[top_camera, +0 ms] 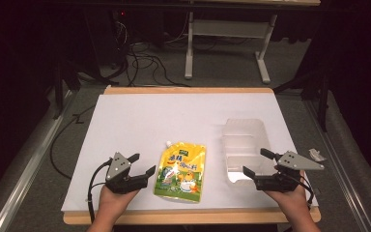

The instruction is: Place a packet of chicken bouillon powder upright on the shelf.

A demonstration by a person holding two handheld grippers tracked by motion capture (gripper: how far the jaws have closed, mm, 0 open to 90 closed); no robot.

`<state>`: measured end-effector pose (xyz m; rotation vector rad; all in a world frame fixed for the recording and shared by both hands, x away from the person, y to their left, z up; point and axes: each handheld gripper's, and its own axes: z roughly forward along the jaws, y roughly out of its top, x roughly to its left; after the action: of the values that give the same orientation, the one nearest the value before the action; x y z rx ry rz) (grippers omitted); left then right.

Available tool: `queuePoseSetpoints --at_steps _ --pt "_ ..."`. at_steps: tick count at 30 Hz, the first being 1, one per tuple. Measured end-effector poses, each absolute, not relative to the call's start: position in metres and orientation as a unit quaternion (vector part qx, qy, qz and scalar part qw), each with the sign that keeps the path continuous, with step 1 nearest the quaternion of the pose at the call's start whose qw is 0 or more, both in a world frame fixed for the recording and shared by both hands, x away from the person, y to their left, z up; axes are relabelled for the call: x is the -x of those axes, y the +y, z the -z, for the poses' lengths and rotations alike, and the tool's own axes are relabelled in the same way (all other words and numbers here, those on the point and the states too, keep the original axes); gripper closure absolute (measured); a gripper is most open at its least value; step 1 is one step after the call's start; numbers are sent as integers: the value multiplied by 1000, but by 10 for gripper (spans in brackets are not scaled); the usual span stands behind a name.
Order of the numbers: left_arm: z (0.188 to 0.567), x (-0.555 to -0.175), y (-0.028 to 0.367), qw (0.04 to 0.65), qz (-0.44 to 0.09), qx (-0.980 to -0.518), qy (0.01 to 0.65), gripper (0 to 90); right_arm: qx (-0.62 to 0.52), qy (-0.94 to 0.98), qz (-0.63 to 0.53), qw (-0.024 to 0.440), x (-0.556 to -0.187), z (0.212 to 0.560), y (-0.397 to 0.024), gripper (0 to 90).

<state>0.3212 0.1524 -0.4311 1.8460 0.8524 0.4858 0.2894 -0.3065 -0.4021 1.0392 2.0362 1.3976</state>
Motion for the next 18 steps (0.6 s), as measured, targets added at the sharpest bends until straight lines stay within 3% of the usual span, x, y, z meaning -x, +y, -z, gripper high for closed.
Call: queuePoseSetpoints --at_steps 18 --pt "432 -323 155 493 -198 -764 366 287 -369 742 -508 234 -287 402 -305 100"
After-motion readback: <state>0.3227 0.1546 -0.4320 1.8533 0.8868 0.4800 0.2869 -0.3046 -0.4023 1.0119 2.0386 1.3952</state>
